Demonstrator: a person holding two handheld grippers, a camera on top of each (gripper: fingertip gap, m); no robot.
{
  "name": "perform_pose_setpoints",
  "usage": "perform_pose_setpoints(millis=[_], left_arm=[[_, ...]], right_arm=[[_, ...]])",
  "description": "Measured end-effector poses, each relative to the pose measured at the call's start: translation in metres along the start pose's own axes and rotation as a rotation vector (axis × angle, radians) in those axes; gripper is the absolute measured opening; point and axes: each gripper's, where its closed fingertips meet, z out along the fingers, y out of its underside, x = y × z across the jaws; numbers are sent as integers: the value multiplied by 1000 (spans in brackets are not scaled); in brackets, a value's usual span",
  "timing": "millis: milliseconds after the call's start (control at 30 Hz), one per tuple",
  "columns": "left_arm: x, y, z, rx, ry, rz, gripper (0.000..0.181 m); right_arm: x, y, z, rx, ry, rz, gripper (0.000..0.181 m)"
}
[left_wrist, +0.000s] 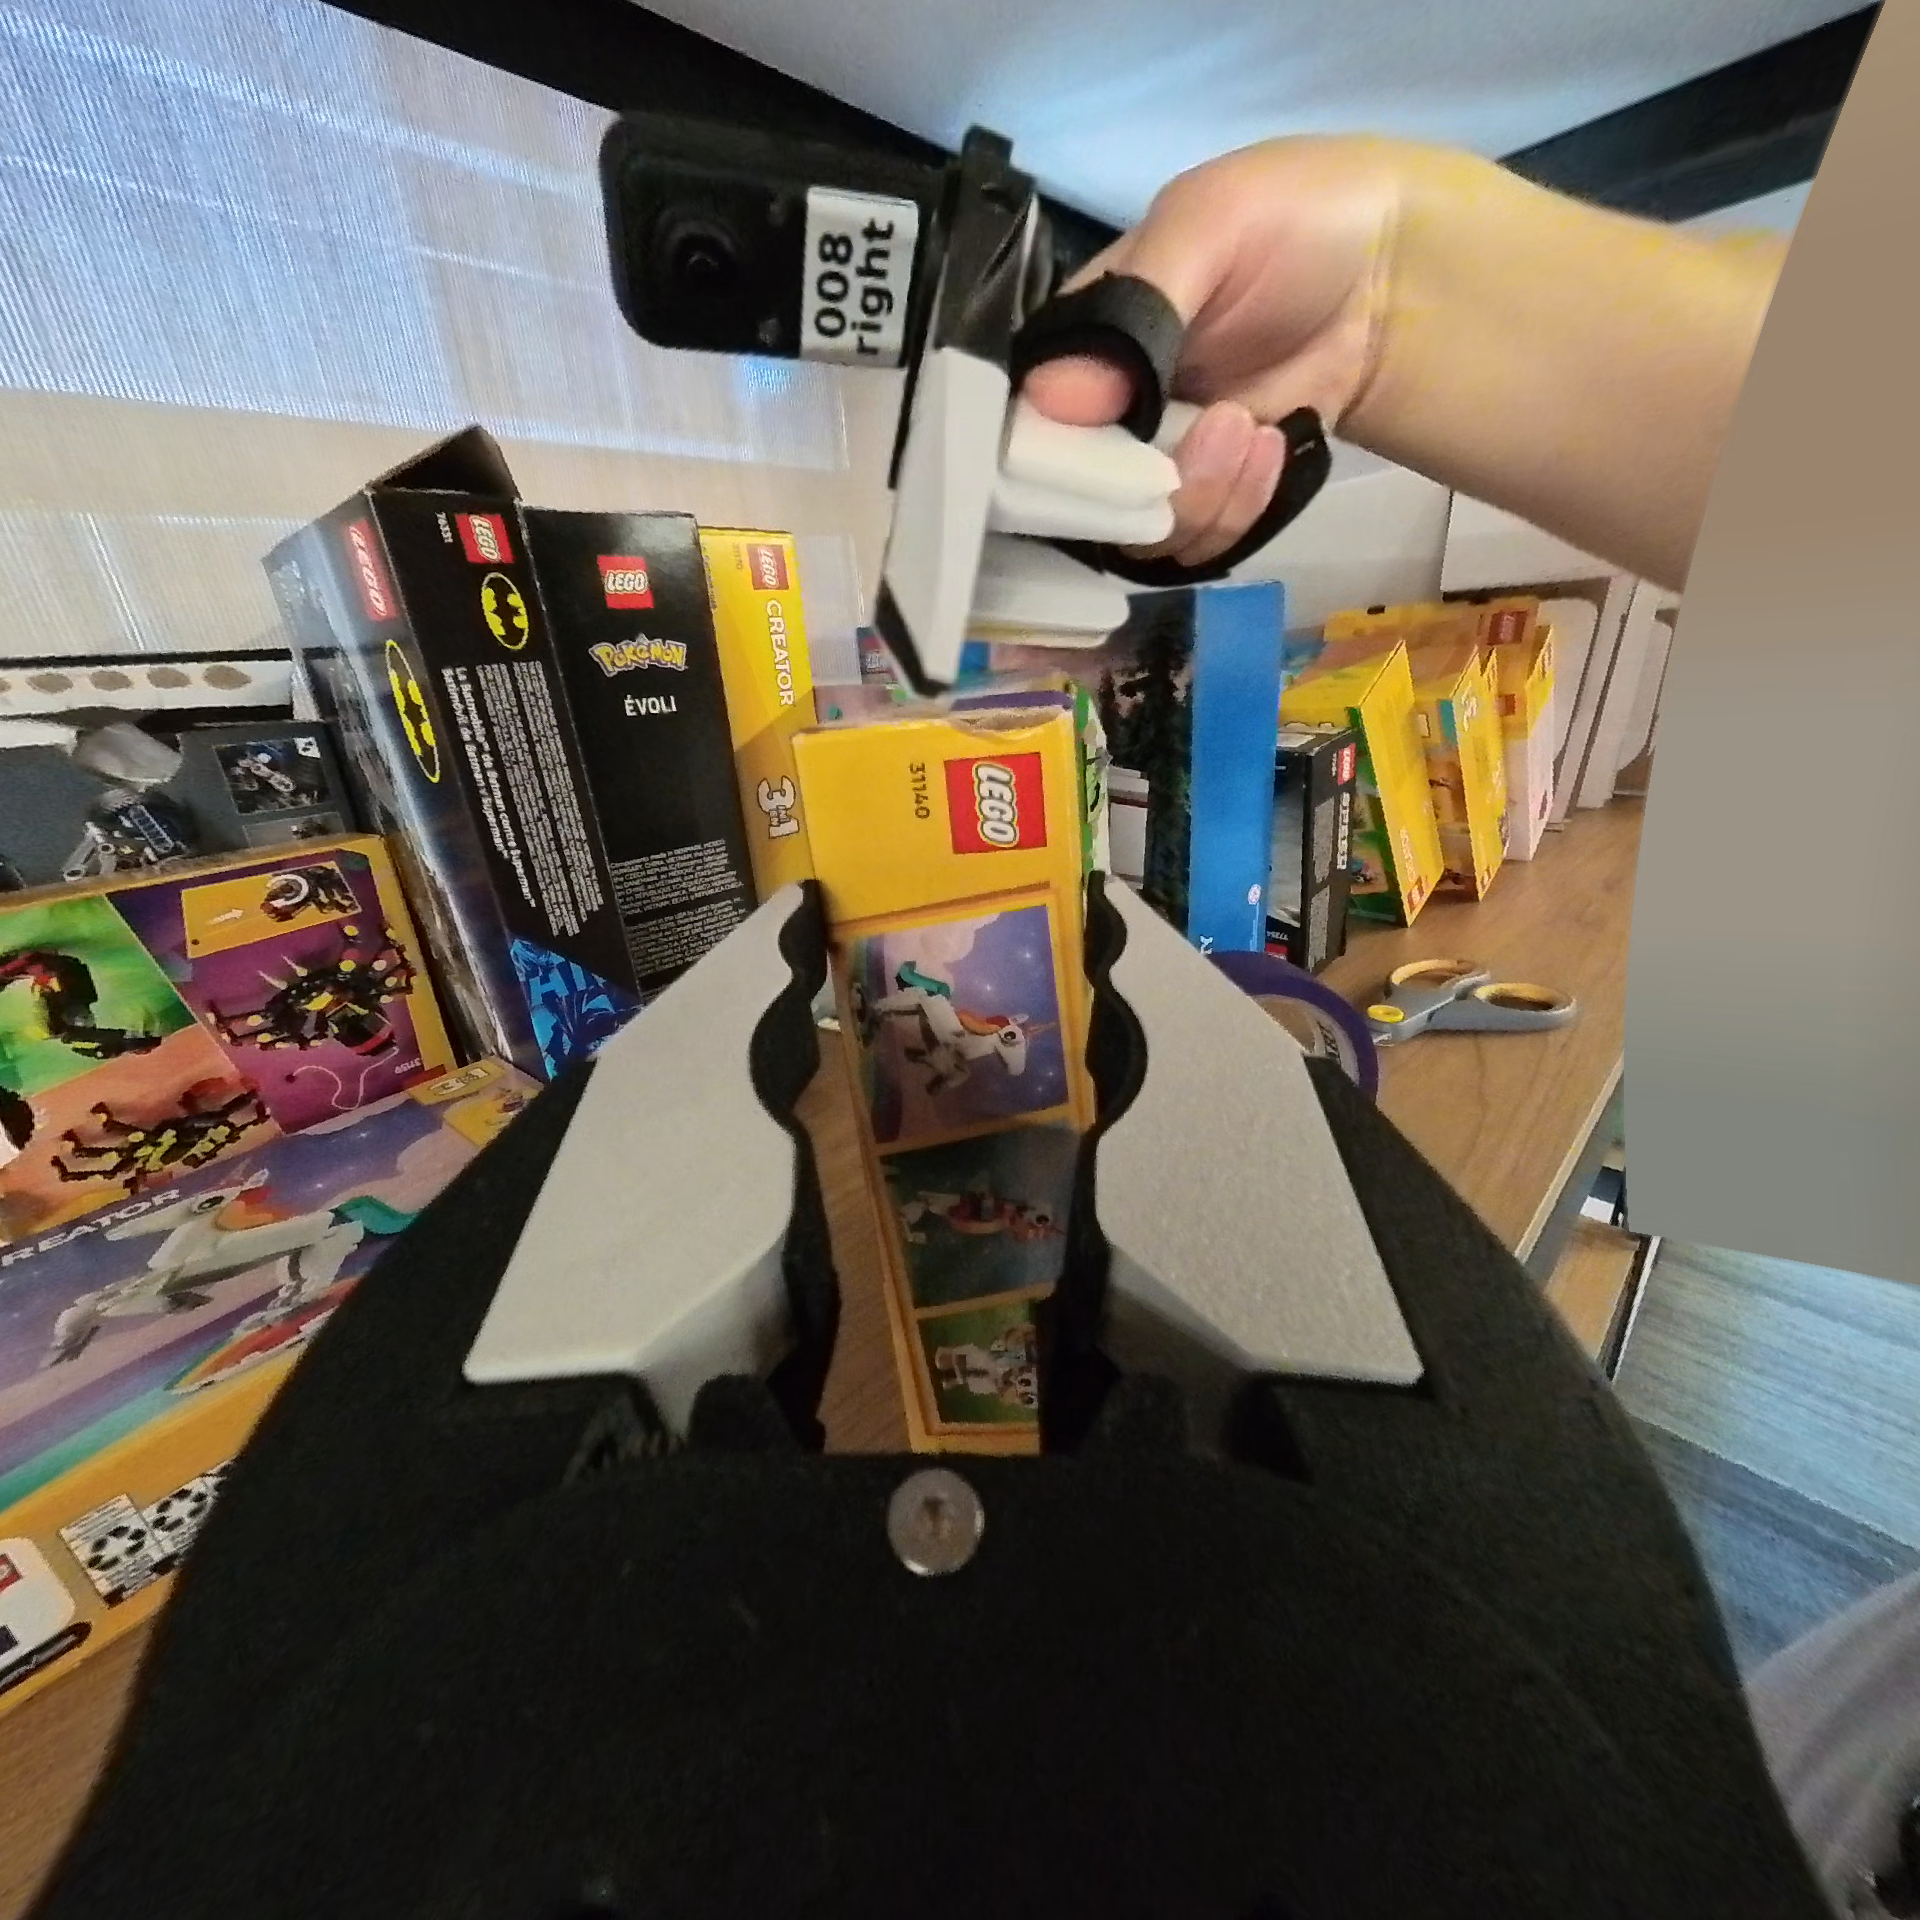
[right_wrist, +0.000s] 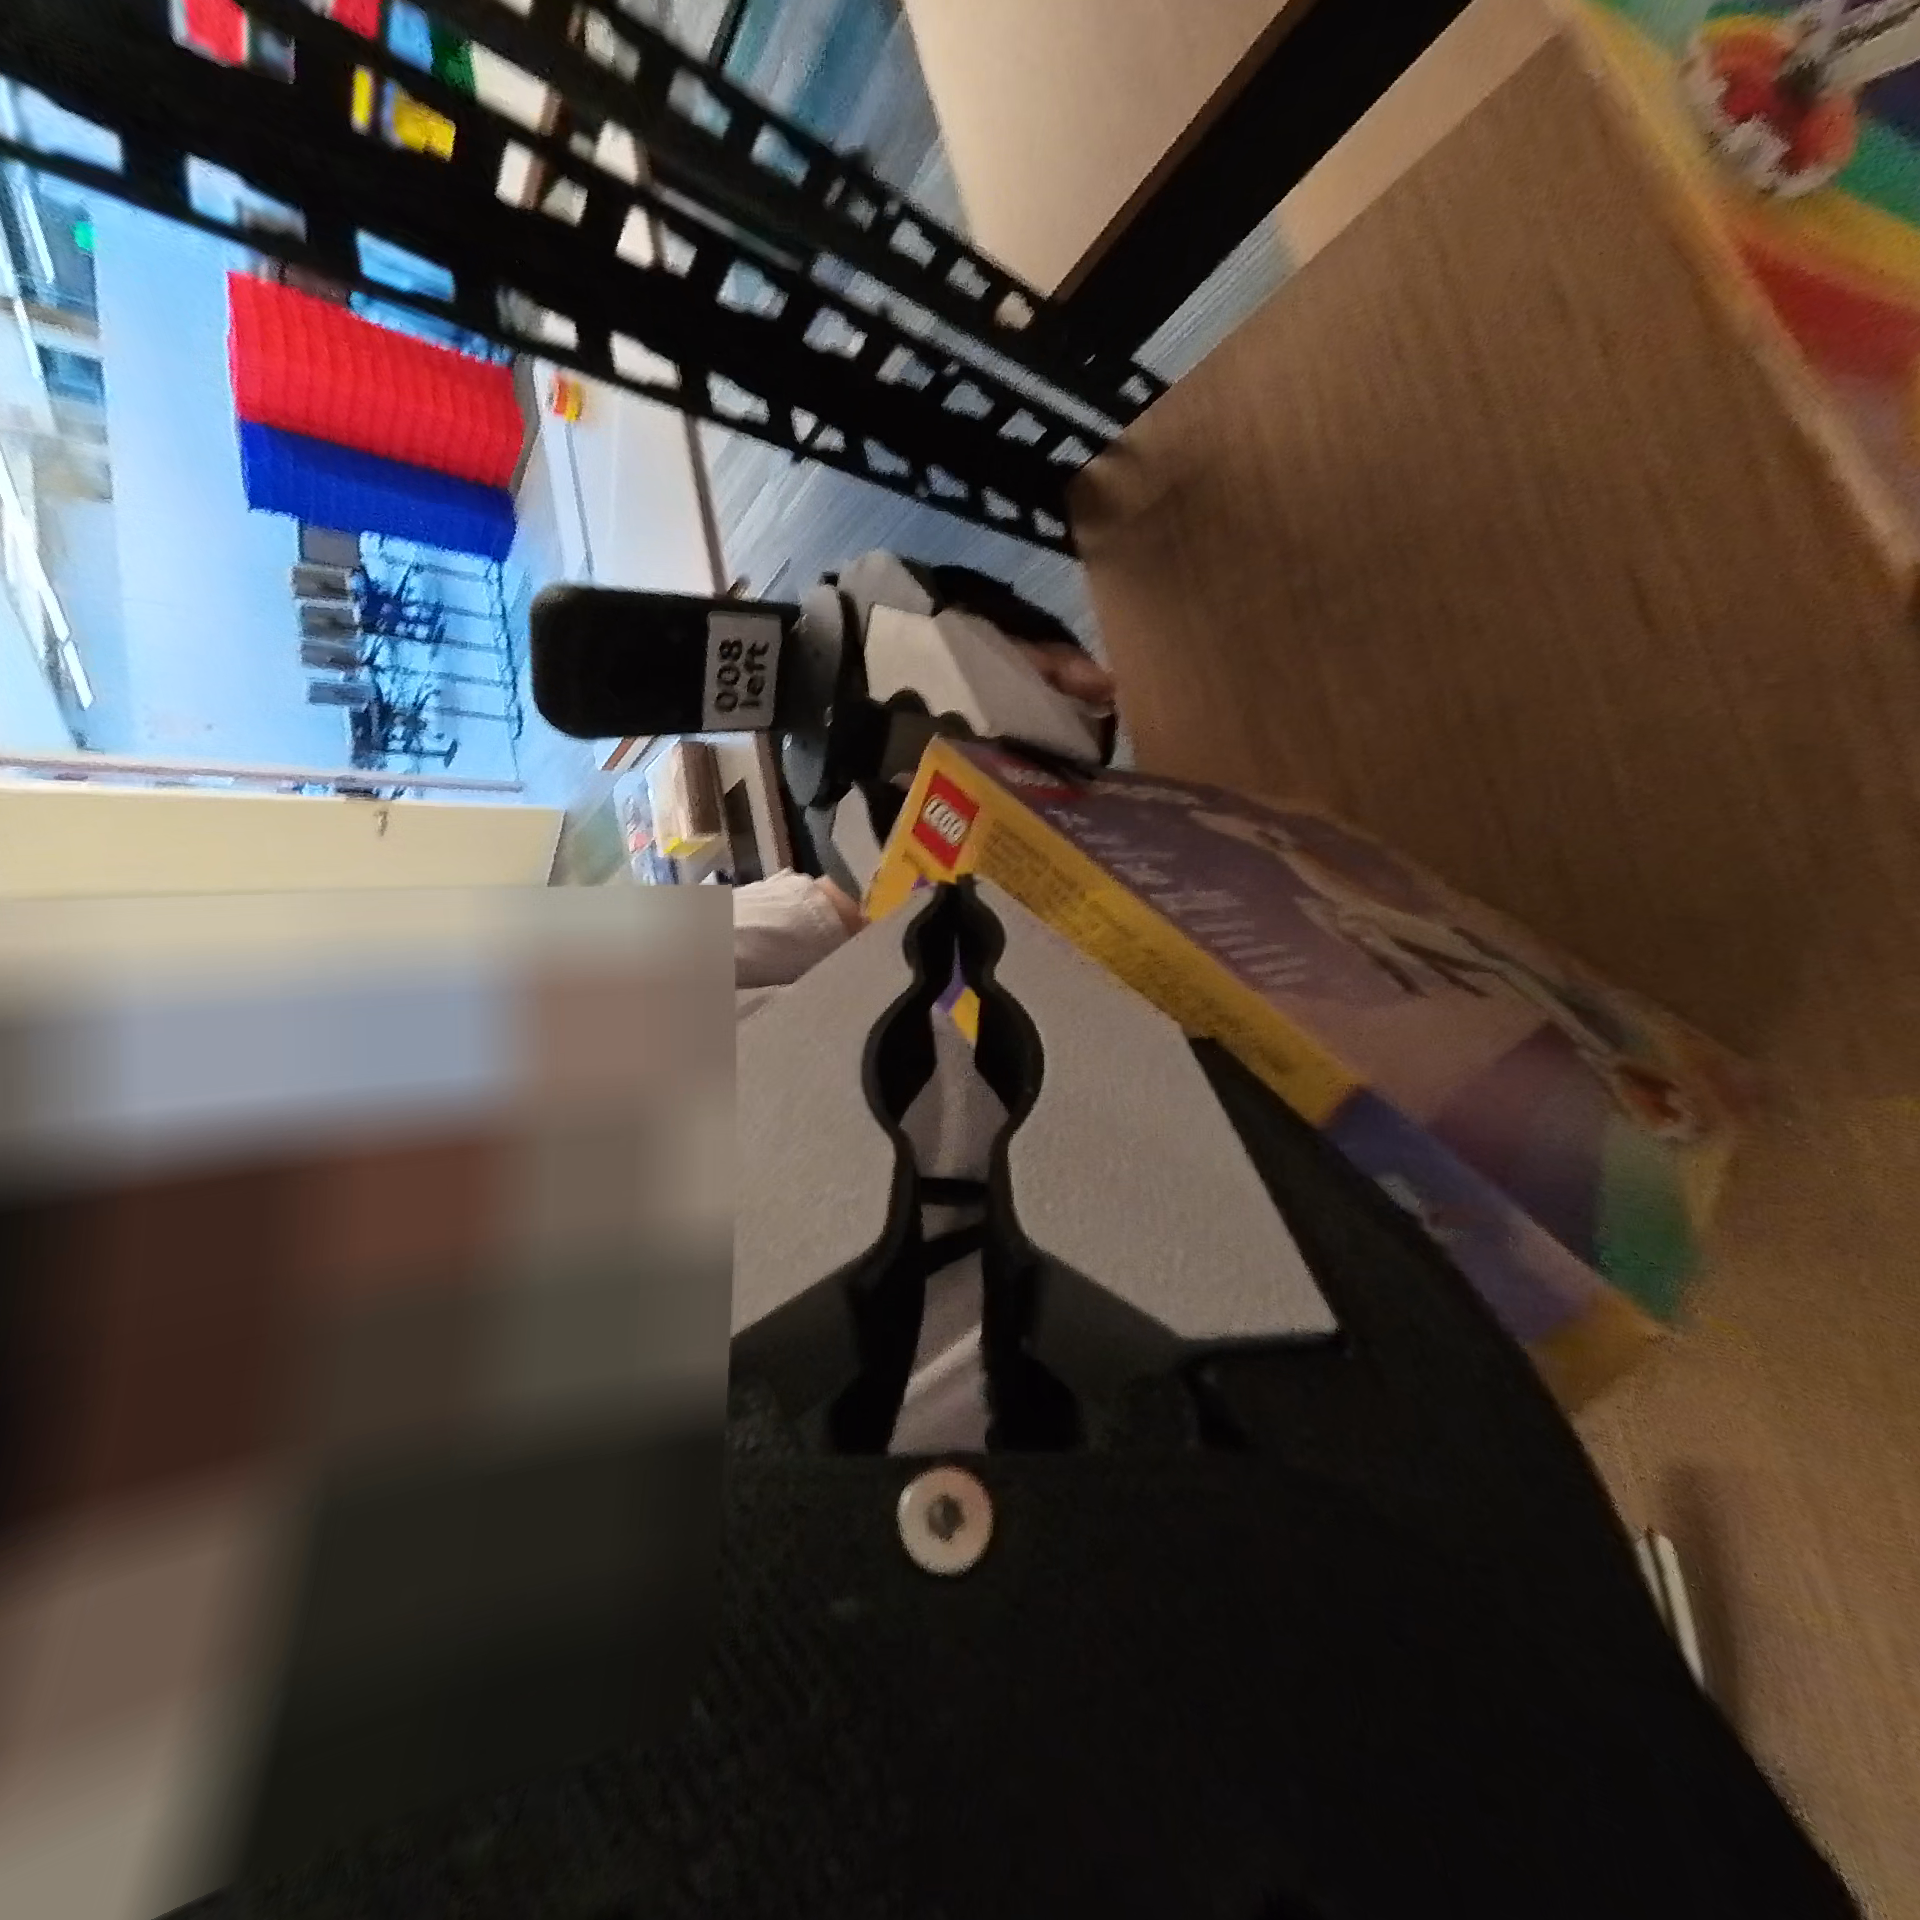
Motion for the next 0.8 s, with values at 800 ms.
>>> perform_pose_setpoints(millis=[800], left_arm=[[-11, -12, -20, 67, 13, 43, 58]], right_arm=[[-12, 87, -48, 743, 594, -901, 44]])
